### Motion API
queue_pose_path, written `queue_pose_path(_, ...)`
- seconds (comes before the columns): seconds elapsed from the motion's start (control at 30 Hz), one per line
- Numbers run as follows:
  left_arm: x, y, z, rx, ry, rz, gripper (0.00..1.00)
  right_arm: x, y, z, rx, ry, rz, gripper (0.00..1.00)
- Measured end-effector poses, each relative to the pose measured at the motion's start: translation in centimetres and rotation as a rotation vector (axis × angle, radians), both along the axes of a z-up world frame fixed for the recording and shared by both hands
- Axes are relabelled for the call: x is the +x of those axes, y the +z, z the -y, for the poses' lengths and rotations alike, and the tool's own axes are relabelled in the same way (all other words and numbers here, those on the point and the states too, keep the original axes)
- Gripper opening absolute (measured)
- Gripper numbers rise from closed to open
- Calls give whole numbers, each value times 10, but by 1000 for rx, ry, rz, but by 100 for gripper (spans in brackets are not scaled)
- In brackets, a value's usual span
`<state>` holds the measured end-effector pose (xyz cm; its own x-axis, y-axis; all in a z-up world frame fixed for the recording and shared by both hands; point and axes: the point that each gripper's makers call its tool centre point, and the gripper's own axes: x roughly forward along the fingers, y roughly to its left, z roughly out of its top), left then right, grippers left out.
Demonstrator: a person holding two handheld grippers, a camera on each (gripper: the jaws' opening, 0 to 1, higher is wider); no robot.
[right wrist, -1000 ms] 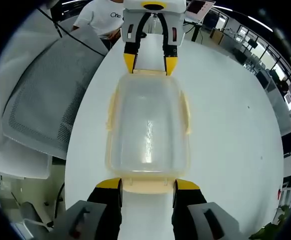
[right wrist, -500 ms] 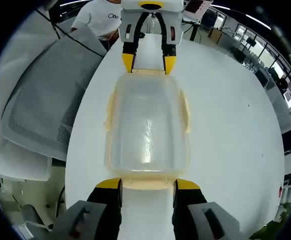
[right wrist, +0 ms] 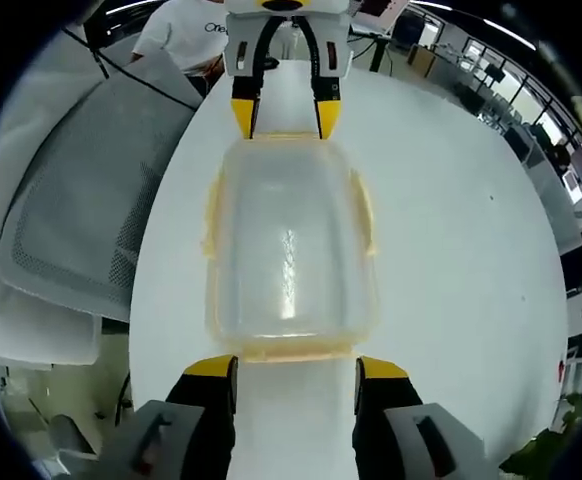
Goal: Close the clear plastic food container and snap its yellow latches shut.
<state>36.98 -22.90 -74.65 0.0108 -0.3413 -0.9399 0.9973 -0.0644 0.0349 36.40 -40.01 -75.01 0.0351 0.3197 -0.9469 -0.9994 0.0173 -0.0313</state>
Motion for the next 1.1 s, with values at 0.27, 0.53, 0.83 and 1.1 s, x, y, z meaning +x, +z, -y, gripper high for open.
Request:
queue_pose_path(0.27, 2, 6, -5, -8, 14, 6, 39, -4, 6, 1, 6, -2, -6, 47)
queue_pose_path(0.53, 4, 12, -8, -21, 37, 4, 40, -4, 16, -2, 13, -21, 2, 48)
queue_pose_path(0.83, 3, 22, -6, -68, 123, -35, 43, -5, 23, -7, 29, -77, 4, 46)
queue_pose_path(1.1, 4, 26, -4, -90, 199, -46, 43, -4, 34, -15, 67, -128, 8, 47)
